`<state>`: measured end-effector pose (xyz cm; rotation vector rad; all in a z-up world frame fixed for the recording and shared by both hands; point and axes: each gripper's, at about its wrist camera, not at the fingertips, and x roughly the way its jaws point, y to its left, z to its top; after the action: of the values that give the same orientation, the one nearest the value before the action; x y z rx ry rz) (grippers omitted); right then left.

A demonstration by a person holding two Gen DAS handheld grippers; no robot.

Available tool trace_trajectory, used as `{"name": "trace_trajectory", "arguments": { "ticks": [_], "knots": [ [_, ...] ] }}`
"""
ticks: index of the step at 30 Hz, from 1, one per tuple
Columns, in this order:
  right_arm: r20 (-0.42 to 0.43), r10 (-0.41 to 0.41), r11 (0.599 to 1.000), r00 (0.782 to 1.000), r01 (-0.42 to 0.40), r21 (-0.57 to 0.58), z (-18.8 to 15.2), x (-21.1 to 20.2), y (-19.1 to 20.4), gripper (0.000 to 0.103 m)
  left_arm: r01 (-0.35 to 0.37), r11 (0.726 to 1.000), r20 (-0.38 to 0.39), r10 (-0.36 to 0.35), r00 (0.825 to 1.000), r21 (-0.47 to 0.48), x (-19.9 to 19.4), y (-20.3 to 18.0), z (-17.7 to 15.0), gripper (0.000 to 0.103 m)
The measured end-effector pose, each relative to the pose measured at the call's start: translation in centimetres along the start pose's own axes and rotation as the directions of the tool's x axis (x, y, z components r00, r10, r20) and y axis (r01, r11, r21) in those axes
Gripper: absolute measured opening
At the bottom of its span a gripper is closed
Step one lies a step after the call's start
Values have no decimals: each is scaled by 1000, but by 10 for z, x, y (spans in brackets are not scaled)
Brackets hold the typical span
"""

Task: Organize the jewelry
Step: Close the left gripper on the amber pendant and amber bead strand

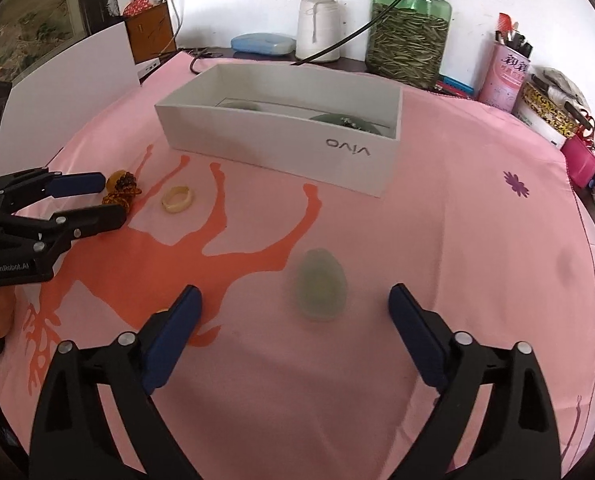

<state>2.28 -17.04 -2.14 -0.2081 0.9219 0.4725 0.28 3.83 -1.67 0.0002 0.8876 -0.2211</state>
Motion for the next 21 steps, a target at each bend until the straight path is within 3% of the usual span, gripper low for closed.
{"name": "trace_trajectory", "arguments": {
  "ticks": [1, 3, 6, 10, 13, 17, 19, 21],
  "knots": [
    [9, 4, 1000, 1000, -4, 18, 0, -2, -3, 79, 2, 1000, 0, -2, 1000, 1, 1, 0, 1, 72],
    [37, 32, 997, 999, -34, 76, 1, -5, -13, 58, 7, 1000, -6, -7, 1000, 9, 3, -1, 2, 72],
    [51, 78, 986, 996, -85, 143, 3, -7, -25, 37, 0, 1000, -7, 0, 1000, 21, 5, -4, 3, 72],
    [51, 90, 983, 995, -97, 155, 4, -8, -27, 36, 5, 1000, 3, -5, 1000, 2, 5, -1, 5, 70],
    [44, 65, 990, 997, -70, 122, 3, -6, -21, 36, 14, 1000, 5, -14, 1000, -6, 4, 1, 5, 59],
    [45, 31, 996, 998, -35, 87, 2, -5, -15, 36, 23, 1000, 2, -23, 1000, -12, 5, 3, 5, 58],
    [47, 29, 996, 999, -33, 87, 2, -5, -16, 29, 28, 999, 4, -28, 1000, -20, 4, 4, 5, 58],
    [47, 30, 995, 998, -34, 95, 2, -5, -17, 26, 39, 999, 9, -38, 999, -27, 3, 6, 5, 48]
  ]
}}
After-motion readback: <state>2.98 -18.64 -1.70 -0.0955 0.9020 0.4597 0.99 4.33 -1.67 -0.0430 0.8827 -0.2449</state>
